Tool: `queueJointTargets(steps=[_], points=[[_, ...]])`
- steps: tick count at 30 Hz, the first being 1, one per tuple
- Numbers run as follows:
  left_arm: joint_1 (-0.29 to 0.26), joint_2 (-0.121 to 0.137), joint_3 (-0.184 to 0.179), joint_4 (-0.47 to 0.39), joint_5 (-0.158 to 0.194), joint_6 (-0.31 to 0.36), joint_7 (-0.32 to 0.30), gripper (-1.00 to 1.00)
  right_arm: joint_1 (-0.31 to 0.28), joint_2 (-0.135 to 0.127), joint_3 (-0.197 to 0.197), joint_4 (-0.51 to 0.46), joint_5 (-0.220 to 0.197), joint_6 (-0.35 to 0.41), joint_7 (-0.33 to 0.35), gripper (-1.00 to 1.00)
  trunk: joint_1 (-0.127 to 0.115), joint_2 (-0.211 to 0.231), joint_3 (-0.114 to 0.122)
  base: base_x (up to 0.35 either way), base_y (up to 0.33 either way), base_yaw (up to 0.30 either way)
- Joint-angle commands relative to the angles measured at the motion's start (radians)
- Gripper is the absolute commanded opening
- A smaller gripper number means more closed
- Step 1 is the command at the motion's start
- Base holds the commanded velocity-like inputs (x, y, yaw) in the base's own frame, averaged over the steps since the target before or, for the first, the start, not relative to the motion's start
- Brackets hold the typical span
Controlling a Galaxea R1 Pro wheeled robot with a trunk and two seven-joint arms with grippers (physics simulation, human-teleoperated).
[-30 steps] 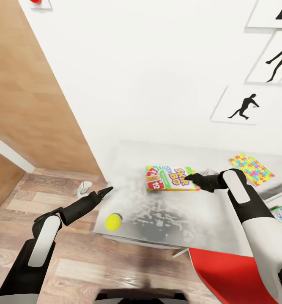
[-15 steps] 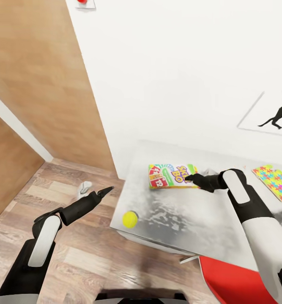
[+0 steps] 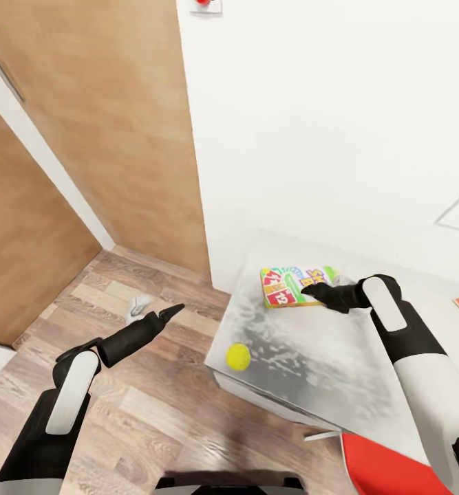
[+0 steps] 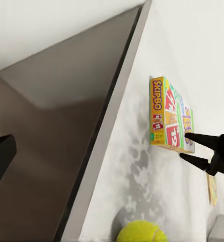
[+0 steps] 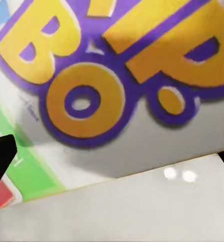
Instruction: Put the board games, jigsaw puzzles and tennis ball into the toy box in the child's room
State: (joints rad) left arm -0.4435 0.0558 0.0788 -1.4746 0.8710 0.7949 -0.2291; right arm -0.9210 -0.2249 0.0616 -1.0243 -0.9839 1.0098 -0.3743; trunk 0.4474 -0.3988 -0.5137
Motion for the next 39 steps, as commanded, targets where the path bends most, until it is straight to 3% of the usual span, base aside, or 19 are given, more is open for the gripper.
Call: queueJointTargets(steps=[1, 12, 33, 39], points=[[-0.001, -0.001, 0.001, 0.000, -0.001, 0.006, -0.004, 1.00, 0.001, -0.001, 0.003, 0.000, -0.052, -0.008, -0.009, 1.00, 0.003, -0.001, -0.002, 0.000, 0.000, 0.272], [-0.001, -0.001, 0.001, 0.000, -0.002, 0.006, -0.004, 1.00, 0.001, -0.001, 0.002, 0.000, -0.052, -0.009, -0.009, 1.00, 0.003, -0.001, -0.002, 0.000, 0.000, 0.210], [-0.001, -0.001, 0.001, 0.000, -0.002, 0.006, -0.004, 1.00, 0.001, -0.003, 0.000, -0.005, -0.051, -0.009, -0.008, 1.00, 0.003, -0.001, -0.002, 0.000, 0.000, 0.022], [-0.001, -0.001, 0.001, 0.000, -0.002, 0.006, -0.004, 1.00, 0.007, -0.014, -0.006, -0.023, -0.050, -0.007, 0.039, 1.00, 0.003, -0.001, -0.002, 0.000, 0.000, 0.001]])
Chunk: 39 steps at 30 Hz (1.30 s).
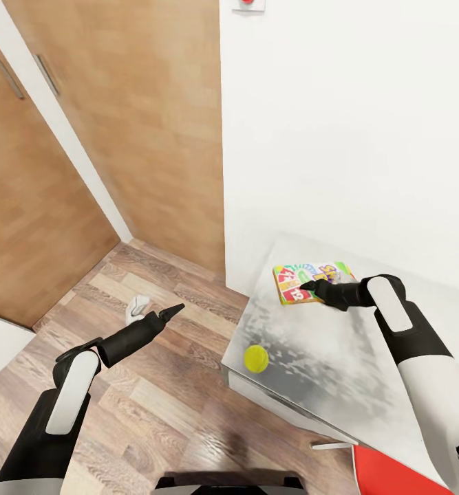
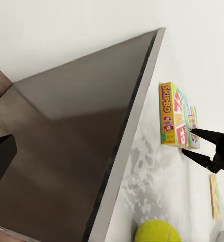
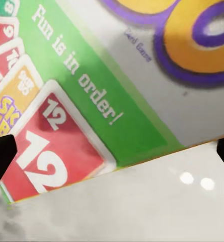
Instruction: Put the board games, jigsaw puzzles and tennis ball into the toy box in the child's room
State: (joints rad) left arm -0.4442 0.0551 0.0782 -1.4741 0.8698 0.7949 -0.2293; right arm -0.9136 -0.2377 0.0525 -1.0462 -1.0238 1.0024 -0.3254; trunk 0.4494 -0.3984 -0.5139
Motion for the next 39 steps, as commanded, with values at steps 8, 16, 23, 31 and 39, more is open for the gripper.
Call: queueJointTargets(steps=[8, 16, 23, 31, 39], points=[[-0.001, 0.000, 0.002, 0.000, -0.001, 0.006, -0.004, 1.00, 0.005, -0.037, -0.001, -0.018, -0.008, 0.010, 0.040, 1.00, 0.001, -0.002, -0.001, 0.000, 0.000, -0.069], [-0.001, 0.000, 0.002, -0.001, 0.000, 0.006, -0.004, 1.00, 0.011, -0.077, -0.001, -0.072, -0.007, 0.045, 0.053, 1.00, 0.001, -0.002, -0.001, 0.000, 0.000, -0.204], [-0.001, 0.000, 0.002, -0.001, 0.000, 0.006, -0.004, 1.00, 0.013, -0.087, 0.000, -0.088, -0.006, 0.045, 0.054, 1.00, 0.001, -0.002, -0.001, 0.000, 0.000, -0.197], [-0.001, 0.000, 0.002, -0.001, 0.000, 0.006, -0.006, 1.00, 0.014, -0.094, 0.000, -0.094, -0.006, 0.045, 0.054, 1.00, 0.001, -0.002, -0.001, 0.000, 0.001, -0.076], [-0.002, 0.000, 0.001, -0.001, 0.000, 0.007, -0.006, 1.00, 0.015, -0.095, 0.000, -0.096, -0.005, 0.045, 0.053, 1.00, 0.001, -0.002, -0.001, 0.013, 0.079, -0.025]])
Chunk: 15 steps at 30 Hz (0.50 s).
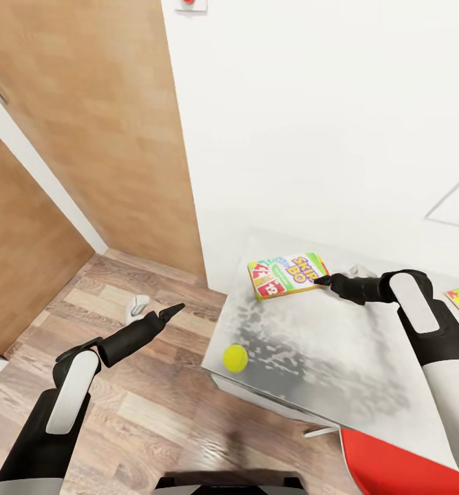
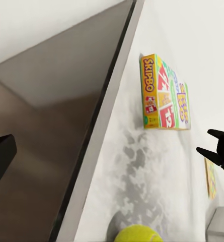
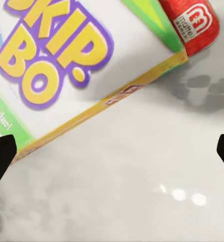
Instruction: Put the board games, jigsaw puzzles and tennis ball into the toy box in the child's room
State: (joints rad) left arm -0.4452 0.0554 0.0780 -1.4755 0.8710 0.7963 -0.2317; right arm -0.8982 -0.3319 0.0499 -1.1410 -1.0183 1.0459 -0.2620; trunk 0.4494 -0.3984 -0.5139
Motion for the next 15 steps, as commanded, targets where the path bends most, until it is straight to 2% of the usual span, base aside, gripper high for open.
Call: queueJointTargets(steps=[1, 15], points=[[-0.001, 0.000, 0.002, 0.000, -0.001, 0.006, -0.004, 1.00, -0.001, -0.001, 0.002, -0.001, -0.010, 0.001, -0.010, 1.00, 0.001, -0.002, -0.001, 0.038, 0.158, -0.014], [-0.002, 0.000, 0.000, 0.000, -0.001, 0.006, -0.004, 1.00, -0.002, -0.001, 0.001, 0.010, -0.008, 0.001, -0.012, 1.00, 0.001, -0.002, -0.001, 0.059, 0.211, -0.005]])
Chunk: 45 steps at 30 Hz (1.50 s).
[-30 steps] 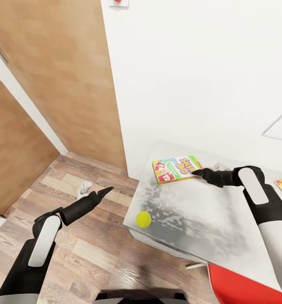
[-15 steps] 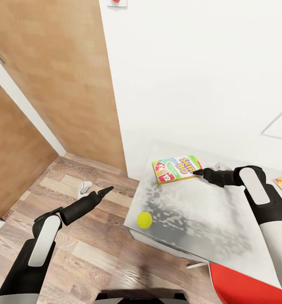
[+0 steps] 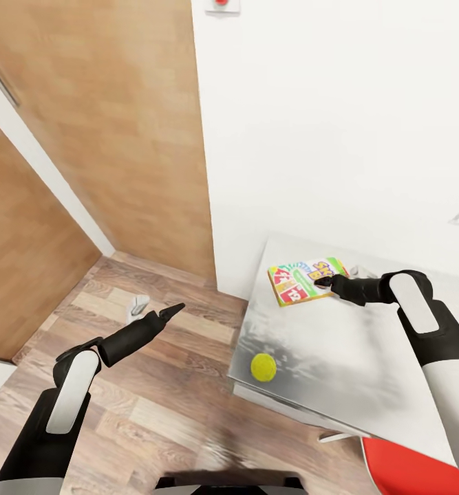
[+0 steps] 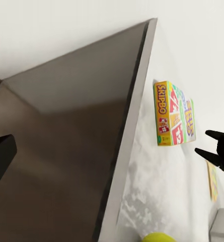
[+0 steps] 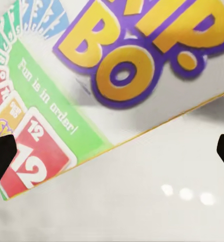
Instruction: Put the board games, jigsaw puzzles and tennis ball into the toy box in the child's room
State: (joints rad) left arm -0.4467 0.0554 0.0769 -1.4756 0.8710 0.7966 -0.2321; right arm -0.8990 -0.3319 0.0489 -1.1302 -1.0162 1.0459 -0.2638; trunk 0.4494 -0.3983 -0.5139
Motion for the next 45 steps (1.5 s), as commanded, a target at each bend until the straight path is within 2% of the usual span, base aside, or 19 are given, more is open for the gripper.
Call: queueJointTargets(steps=[1, 14, 18, 28, 45], points=[[0.000, 0.000, 0.001, 0.000, -0.001, 0.005, -0.004, 1.00, -0.001, -0.001, 0.002, 0.003, -0.010, 0.001, -0.011, 1.00, 0.001, -0.002, -0.001, 0.037, 0.128, -0.001], [0.000, 0.000, 0.001, -0.001, -0.001, 0.005, -0.003, 1.00, -0.013, -0.002, -0.004, 0.048, -0.009, 0.001, -0.015, 1.00, 0.001, -0.002, -0.001, 0.018, 0.062, -0.001], [0.000, 0.000, 0.001, -0.002, -0.001, 0.005, -0.003, 1.00, -0.017, -0.013, -0.024, 0.067, -0.007, 0.001, -0.017, 1.00, 0.001, -0.002, -0.001, 0.005, 0.017, 0.000], [0.000, -0.001, 0.001, -0.002, -0.001, 0.005, -0.003, 1.00, -0.020, -0.061, -0.047, 0.101, -0.004, -0.085, -0.013, 1.00, 0.001, -0.002, -0.001, 0.024, 0.004, 0.000], [-0.001, 0.000, -0.016, -0.002, -0.003, 0.005, -0.001, 1.00, -0.017, -0.078, -0.054, 0.106, -0.004, -0.117, -0.008, 1.00, 0.001, -0.002, -0.001, 0.189, -0.034, 0.000]])
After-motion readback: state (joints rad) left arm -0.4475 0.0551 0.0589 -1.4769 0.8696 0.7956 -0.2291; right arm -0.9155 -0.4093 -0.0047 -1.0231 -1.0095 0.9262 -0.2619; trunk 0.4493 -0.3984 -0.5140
